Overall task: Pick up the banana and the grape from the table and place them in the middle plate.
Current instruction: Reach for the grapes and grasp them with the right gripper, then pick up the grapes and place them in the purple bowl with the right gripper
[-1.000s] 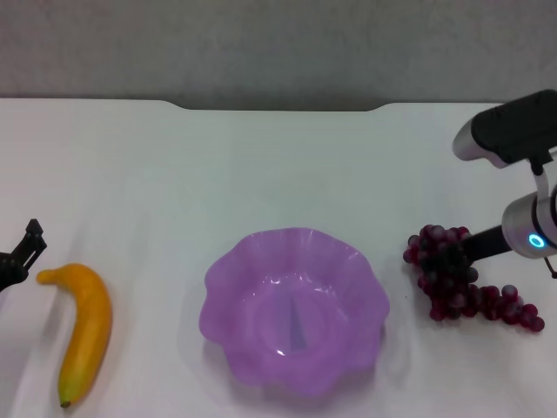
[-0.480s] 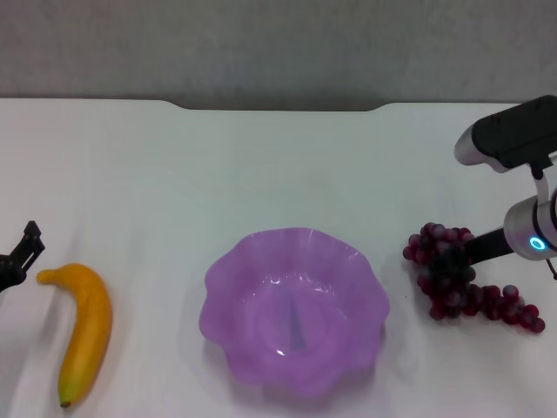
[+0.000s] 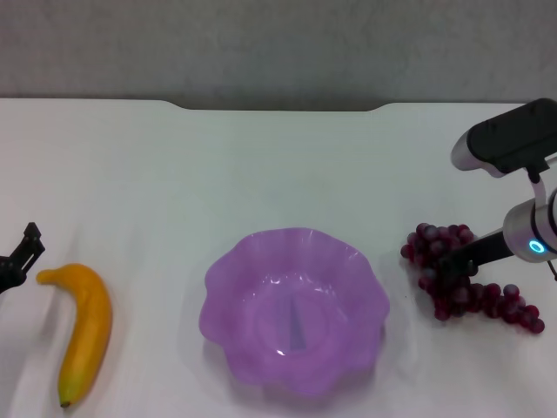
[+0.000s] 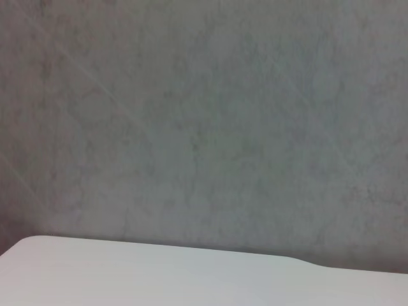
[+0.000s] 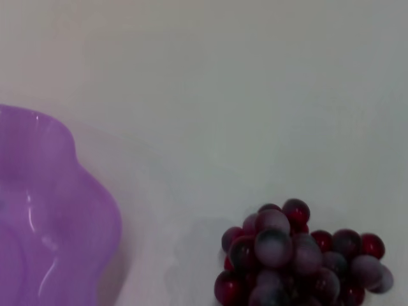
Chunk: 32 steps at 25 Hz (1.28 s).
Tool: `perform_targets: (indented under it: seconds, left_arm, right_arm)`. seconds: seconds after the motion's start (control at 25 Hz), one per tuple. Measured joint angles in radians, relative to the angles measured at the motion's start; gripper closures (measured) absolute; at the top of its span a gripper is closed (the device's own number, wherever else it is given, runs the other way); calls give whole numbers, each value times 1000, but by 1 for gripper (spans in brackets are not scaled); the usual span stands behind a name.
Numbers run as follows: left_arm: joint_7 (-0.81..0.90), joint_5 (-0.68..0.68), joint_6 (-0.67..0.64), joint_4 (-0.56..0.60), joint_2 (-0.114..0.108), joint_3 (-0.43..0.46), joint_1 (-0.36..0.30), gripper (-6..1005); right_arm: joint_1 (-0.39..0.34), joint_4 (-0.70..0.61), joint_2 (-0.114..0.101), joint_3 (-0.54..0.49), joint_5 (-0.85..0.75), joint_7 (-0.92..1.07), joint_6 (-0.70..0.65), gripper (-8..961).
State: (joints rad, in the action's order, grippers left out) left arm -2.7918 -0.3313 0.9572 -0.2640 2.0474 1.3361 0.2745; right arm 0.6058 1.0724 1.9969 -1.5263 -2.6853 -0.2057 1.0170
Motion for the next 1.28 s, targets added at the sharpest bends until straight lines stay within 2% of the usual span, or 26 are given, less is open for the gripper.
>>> perform_targets:
  seconds: [0.44,0.56,0.88,1.28]
  left_arm:
    - [0,0,0,0,1,0,-2,102]
    - [0,0,1,0,1,0,-3,102]
    - [0,0,3,0,0,0,-6,102]
    - [0,-8,1,0,-1,1,-5,103]
  right_arm:
    - [-1,7,-1,8,-10,0,0,666]
    - [-2,6,-1,8,-12,-4,-1,761]
    - [-14,8,1,8,-12,-10,-21,768]
    - [-62,46,2,6,-3,-10,-50,772]
